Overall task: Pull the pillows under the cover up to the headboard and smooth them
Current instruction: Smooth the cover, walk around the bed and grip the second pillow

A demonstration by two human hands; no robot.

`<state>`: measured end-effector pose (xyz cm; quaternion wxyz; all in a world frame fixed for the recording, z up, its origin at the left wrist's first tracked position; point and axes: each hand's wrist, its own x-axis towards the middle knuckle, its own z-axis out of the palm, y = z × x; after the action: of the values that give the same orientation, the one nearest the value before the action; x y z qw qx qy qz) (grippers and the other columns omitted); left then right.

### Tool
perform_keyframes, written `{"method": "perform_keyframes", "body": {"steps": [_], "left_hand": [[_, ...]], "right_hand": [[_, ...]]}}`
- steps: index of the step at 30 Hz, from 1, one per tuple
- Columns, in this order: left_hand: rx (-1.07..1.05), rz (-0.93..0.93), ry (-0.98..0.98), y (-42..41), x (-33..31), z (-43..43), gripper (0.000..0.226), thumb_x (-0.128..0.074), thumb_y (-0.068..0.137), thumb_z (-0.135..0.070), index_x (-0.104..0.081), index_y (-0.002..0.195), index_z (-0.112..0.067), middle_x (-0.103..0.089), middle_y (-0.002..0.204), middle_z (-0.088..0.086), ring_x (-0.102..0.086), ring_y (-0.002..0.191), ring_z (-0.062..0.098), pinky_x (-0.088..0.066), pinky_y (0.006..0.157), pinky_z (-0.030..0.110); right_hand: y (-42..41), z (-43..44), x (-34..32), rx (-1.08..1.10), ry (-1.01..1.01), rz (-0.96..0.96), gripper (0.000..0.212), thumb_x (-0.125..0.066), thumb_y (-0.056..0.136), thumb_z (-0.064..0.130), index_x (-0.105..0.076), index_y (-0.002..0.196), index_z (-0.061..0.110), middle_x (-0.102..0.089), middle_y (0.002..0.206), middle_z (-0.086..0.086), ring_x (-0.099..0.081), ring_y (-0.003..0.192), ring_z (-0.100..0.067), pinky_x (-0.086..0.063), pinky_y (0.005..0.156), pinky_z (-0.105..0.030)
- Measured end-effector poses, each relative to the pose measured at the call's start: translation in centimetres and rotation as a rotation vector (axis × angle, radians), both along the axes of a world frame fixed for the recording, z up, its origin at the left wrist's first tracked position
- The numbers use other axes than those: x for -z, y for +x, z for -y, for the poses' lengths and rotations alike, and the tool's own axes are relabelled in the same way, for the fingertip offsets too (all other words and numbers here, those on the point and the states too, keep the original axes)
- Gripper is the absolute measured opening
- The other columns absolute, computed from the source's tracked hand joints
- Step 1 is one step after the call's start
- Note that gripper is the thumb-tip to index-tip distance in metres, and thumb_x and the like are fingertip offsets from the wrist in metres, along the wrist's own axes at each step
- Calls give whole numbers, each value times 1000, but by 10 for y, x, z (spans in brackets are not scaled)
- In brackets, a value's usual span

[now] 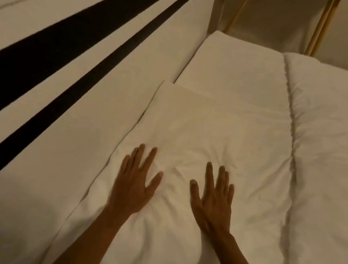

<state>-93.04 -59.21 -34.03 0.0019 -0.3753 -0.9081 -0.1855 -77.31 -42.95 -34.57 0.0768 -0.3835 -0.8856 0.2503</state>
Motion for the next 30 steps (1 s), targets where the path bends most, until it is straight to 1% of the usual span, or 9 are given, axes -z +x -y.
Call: {"method": "perform_keyframes", "body": {"steps": [5,8,10,14,16,21,25,28,30], "left_hand": [[-150,206,55,30,-7,49,72,-17,94,-72,-2,158,-42,0,169,-6,-2,156,13,-19,125,45],[-159,293,260,53,-40,30,72,-20,95,-67,-6,159,-37,-1,168,-14,1,154,4,-15,127,39],[-84,214,291,54,-50,6,65,-25,100,-55,-12,160,-32,-6,168,-13,-2,154,3,-8,127,30],[-91,105,34,49,-14,11,63,-19,104,-50,-12,161,-22,-8,169,-1,-5,156,15,-19,126,45],[-67,85,-22,60,1,28,64,-24,104,-49,-12,161,-22,-8,169,0,-6,156,16,-19,126,44],[-167,136,-17,85,8,75,68,-23,101,-53,-13,161,-22,-6,169,-2,-8,156,17,-19,124,50],[-155,128,141,91,-27,50,65,-26,102,-47,-18,160,-17,-10,169,0,-8,156,16,-13,127,44],[-68,80,178,82,-40,10,62,-29,103,-40,-19,160,-17,-13,168,2,-8,156,16,-8,127,34],[-77,85,107,75,-25,-1,62,-24,104,-42,-19,160,-17,-12,168,4,-9,156,19,-14,127,43]], "right_hand": [[54,14,1,157,-92,153,77,-2,89,76,18,155,42,8,169,-7,13,155,-23,1,126,-46],[47,15,-15,165,-22,45,71,-8,96,62,9,158,31,5,169,-8,14,155,-21,-2,127,-45],[27,16,-26,134,-5,-68,71,-14,99,58,1,161,25,7,169,-5,13,155,-18,1,127,-41],[19,45,-13,-72,24,-45,68,-17,100,61,5,160,36,18,167,-1,18,154,-16,5,126,-40],[47,54,7,-60,1,-8,70,-17,98,64,7,159,38,18,168,2,16,154,-15,0,126,-43],[121,66,25,162,-156,114,73,-2,90,71,20,154,43,9,169,-1,14,154,-14,-1,127,-41],[99,61,-6,169,-83,-30,71,-13,97,56,-2,160,24,-4,169,-7,5,156,-18,-4,127,-41],[59,71,-23,109,-72,-119,66,-14,102,50,1,161,23,8,168,1,13,155,-12,3,126,-35],[46,87,-14,38,-60,-100,64,-13,103,50,6,160,28,14,168,1,17,154,-11,6,126,-35]]}}
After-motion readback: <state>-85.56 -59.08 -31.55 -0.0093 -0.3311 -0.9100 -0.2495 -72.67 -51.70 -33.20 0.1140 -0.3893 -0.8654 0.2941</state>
